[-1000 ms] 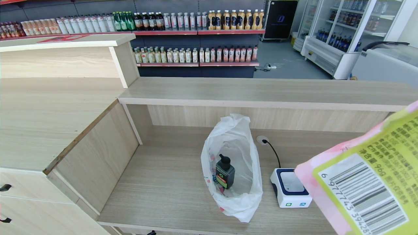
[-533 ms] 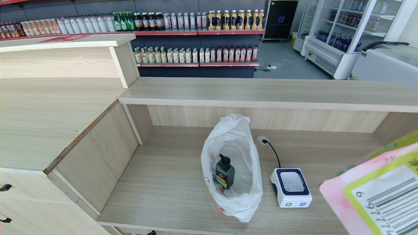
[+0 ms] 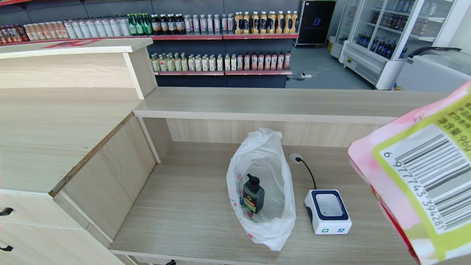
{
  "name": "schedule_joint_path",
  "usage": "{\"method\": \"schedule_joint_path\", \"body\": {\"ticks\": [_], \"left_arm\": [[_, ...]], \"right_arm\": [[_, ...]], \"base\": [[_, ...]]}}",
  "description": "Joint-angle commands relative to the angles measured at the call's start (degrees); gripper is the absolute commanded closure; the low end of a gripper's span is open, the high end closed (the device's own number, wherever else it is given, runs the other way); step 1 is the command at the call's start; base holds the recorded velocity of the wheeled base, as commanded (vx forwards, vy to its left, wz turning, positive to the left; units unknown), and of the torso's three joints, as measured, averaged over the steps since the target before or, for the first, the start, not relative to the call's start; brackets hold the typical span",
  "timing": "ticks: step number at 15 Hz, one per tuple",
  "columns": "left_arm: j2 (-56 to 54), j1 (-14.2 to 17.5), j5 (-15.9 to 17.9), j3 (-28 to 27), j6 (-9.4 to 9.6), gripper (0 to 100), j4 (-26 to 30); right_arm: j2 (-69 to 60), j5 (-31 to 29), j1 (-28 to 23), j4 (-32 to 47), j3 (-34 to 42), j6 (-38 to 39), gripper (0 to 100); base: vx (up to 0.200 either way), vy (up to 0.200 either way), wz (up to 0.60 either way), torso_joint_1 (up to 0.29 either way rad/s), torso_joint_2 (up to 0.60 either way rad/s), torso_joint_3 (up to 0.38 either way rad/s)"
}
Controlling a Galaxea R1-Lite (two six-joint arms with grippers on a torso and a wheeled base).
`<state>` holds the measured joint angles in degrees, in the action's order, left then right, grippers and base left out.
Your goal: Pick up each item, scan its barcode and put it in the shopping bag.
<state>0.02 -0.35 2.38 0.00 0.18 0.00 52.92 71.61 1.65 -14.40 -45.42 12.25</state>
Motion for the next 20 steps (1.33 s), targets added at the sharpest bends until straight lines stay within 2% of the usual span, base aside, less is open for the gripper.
{"method": "schedule_joint_path", "body": {"ticks": [1, 7, 8, 9, 11, 12, 13, 14, 16, 17, 20], "left_arm": [[0.1, 0.0, 0.1, 0.0, -0.01, 0, 0.0], [0.1, 0.0, 0.0, 0.0, -0.01, 0, 0.0], [0.1, 0.0, 0.1, 0.0, -0.01, 0, 0.0], [0.1, 0.0, 0.1, 0.0, -0.01, 0, 0.0], [0.1, 0.0, 0.0, 0.0, -0.01, 0, 0.0], [0.1, 0.0, 0.1, 0.0, -0.01, 0, 0.0], [0.1, 0.0, 0.0, 0.0, -0.01, 0, 0.0], [0.1, 0.0, 0.0, 0.0, -0.01, 0, 0.0], [0.1, 0.0, 0.1, 0.0, -0.01, 0, 0.0], [0.1, 0.0, 0.0, 0.0, -0.01, 0, 0.0], [0.1, 0.0, 0.1, 0.0, -0.01, 0, 0.0]], "right_arm": [[0.6, 0.0, -0.2, 0.0, 0.0, 0.0, 100], [0.1, -0.2, -0.4, 0.2, 2.2, -2.2, 100], [0.6, -4.7, -2.9, 0.2, 4.8, -8.0, 100], [1.5, -11.7, -4.7, 0.3, 7.6, -15.9, 100], [4.8, -27.6, -11.8, 0.2, 11.1, -32.8, 100], [4.6, -36.5, -15.7, 0.1, 12.4, -38.8, 100], [3.4, -43.1, -18.1, -0.1, 13.3, -40.0, 100], [2.0, -47.3, -19.3, -0.1, 13.8, -39.9, 100], [1.0, -52.1, -21.0, -1.3, 14.0, -39.7, 100], [1.0, -56.9, -20.9, -4.0, 14.4, -39.5, 100], [2.3, -58.6, -16.7, -5.9, 15.5, -40.1, 100]], "base": [[0.0, 0.0, 0.0, 0.0, 0.0, 0.0], [0.0, 0.0, 0.0, 0.0, 0.0, 0.0], [0.0, 0.0, 0.0, 0.0, 0.0, 0.0], [0.0, 0.0, 0.0, 0.0, 0.0, 0.0], [0.0, 0.0, 0.0, 0.0, 0.0, 0.0], [0.0, 0.0, 0.0, 0.0, 0.0, 0.0], [0.0, 0.0, 0.0, 0.0, 0.0, 0.0], [0.0, 0.0, 0.0, 0.0, 0.0, 0.0], [0.0, 0.0, 0.0, 0.0, 0.0, 0.0], [0.0, 0.0, 0.0, 0.0, 0.0, 0.0], [0.0, 0.0, 0.4, 0.003, 0.0, 0.002]]}}
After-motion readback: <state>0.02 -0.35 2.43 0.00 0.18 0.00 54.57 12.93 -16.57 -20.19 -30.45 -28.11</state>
